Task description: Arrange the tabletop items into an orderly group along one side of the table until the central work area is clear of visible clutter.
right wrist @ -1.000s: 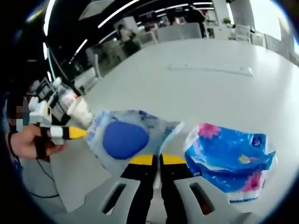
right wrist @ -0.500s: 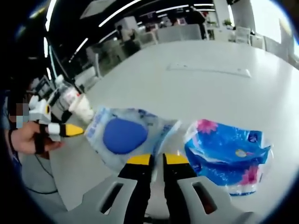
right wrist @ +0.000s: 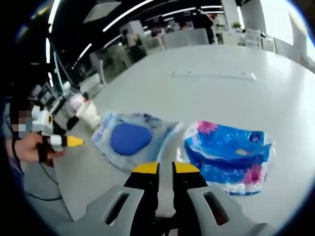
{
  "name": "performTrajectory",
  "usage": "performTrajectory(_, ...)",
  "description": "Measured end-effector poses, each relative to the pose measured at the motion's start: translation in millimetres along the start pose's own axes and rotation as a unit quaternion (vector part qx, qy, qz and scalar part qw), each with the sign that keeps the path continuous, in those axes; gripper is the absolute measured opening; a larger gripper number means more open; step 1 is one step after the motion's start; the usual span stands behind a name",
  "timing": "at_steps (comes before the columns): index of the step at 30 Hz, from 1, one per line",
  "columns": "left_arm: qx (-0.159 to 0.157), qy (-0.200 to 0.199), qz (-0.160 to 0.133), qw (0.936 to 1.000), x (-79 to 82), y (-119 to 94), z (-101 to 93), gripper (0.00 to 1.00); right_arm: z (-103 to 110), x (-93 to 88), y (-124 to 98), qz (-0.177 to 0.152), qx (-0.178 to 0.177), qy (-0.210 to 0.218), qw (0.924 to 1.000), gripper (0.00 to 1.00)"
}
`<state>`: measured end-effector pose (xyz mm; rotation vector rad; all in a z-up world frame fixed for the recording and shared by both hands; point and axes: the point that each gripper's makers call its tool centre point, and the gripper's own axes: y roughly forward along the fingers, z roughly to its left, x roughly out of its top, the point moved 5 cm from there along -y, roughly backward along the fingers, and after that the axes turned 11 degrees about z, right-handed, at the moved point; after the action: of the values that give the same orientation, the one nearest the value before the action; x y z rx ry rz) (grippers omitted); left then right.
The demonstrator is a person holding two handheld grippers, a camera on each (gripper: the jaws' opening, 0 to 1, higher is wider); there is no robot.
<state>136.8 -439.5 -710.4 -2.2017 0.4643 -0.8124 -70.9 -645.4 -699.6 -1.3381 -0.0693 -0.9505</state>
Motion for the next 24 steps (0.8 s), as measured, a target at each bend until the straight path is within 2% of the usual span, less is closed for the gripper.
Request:
performTrajectory(7,0.005,0.03,-0.003,0.9995,-4.1,-14.4,0.0,0.08,-14.1,-11.8,-16.6,-0.008,-0.015,0.006,0.9998,0.07)
performTrajectory(14,0.009,0.052,0.001,0.9986,-17.6,-26.9,2.7,0.09,-43.6,-22.4,-38.0,-0.018,-0.051,0.021,0.9983,0.07)
performTrajectory(20,0.013,0.048,-0.001,0.9988,-23.1,-36.2,9.3,0.09,-71.9,-30.6,-52.8,-0.026,-0.093,0.051,0.994,0.07)
performTrajectory(24,0.015,0.052,-0.004,0.9985,-28.2,-41.9,11.9,0.1,-89.6,-32.9,-59.5,-0.032,-0.124,0.082,0.9884,0.08)
